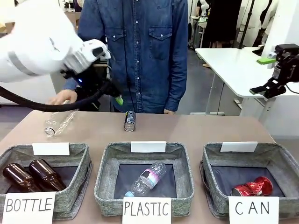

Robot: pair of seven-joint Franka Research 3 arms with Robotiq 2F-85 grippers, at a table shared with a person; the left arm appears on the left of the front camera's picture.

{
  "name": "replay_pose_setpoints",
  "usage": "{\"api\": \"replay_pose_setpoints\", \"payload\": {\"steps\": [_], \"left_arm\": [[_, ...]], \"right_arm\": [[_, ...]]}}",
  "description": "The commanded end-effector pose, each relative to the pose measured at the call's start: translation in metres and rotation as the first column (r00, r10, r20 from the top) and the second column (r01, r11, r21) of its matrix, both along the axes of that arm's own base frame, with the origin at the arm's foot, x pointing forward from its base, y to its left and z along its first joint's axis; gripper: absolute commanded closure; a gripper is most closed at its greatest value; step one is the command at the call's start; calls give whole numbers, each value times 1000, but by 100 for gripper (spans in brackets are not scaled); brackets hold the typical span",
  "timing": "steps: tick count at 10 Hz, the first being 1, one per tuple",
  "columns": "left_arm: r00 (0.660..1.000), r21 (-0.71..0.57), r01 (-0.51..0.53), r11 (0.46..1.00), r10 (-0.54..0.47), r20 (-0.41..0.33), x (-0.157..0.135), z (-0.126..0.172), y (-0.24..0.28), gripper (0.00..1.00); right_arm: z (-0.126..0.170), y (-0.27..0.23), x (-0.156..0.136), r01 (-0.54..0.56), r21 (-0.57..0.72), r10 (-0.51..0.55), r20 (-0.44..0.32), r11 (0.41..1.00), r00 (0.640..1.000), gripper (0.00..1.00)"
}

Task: Sort the can waste into the basket.
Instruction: Pick up the can waste from the table and place it in the right Fabric basket.

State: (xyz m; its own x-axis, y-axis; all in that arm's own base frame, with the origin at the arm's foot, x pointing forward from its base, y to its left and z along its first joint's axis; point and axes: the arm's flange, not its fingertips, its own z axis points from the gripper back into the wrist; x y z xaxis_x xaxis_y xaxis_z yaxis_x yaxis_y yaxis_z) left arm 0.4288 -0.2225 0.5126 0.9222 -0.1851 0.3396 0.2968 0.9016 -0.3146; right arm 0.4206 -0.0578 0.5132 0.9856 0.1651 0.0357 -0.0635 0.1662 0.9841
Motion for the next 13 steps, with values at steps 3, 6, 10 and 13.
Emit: {"api": "replay_pose_setpoints", "payload": {"steps": [3,6,10,13], "left_arm": [[990,-212,-103,972,121,76,-120,62,155,0],[948,-329,-224,917,283,144,-172,67,217,0],[944,-345,-221,912,288,158,-171,91,233,0],[968,-347,-232,909,250,8,-119,88,240,0]], "right_arm": [[1,-3,-1,-17,-1,17,18,1000,1000,0],[1,-3,-1,-17,-1,17,18,1000,1000,0],[1,-3,-1,-17,-1,17,18,1000,1000,0],[1,-3,-1,-17,-1,17,18,1000,1000,0]]}}
